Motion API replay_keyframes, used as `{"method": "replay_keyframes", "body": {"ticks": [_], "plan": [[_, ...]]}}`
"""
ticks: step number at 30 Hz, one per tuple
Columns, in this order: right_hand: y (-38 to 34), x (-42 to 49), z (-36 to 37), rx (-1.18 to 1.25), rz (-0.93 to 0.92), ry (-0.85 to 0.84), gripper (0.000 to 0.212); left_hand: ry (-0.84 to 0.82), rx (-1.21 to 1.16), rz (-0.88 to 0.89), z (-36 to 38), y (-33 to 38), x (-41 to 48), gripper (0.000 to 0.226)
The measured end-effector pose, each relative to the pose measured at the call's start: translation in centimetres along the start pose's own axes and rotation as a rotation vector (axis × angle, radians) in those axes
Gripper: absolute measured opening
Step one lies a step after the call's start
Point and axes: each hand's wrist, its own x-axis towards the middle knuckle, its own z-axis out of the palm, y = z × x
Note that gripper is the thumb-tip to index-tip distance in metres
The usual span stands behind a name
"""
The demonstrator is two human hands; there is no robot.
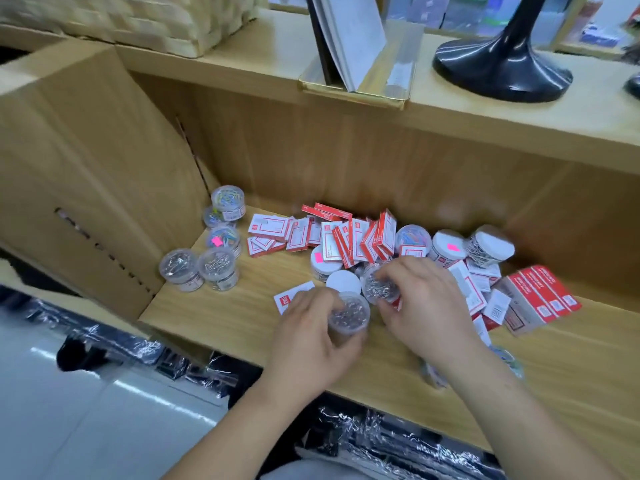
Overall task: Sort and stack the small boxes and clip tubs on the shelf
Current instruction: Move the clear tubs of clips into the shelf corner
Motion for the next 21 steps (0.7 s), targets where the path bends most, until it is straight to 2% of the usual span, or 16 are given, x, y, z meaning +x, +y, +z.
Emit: {"method": "replay_keyframes", "body": {"ticks": [4, 7, 13, 17, 21], "plan": [[-0.1, -0.1, 0.6, -0.092, -0.038, -0.076, 0.055, 0.045, -0.094, -0.127, -0.1, -0.5, -0.9, 0.043], [0.0, 0.0, 0.7, -0.079, -0.033, -0.009, 0.047, 0.089, -0.114, -0.194, -0.6, 0.0, -1.5, 0.043], [-1.8, -0.5, -2.7, 0.204, 0.007, 0.092, 0.043, 0.24, -0.043, -0.315, -4.0, 0.5, -3.0, 0.043], [-4.3, -0.5, -3.0, 0.417, 0.039, -0.023, 0.045, 0.287, 0.026, -0.386, -6.3, -1.0, -3.9, 0.047], [-8.7, -0.9, -0.5, 0.535, -0.023, -0.134, 0.05, 0.346, 0.087, -0.509, -9.3, -4.4, -5.0, 0.05]]}}
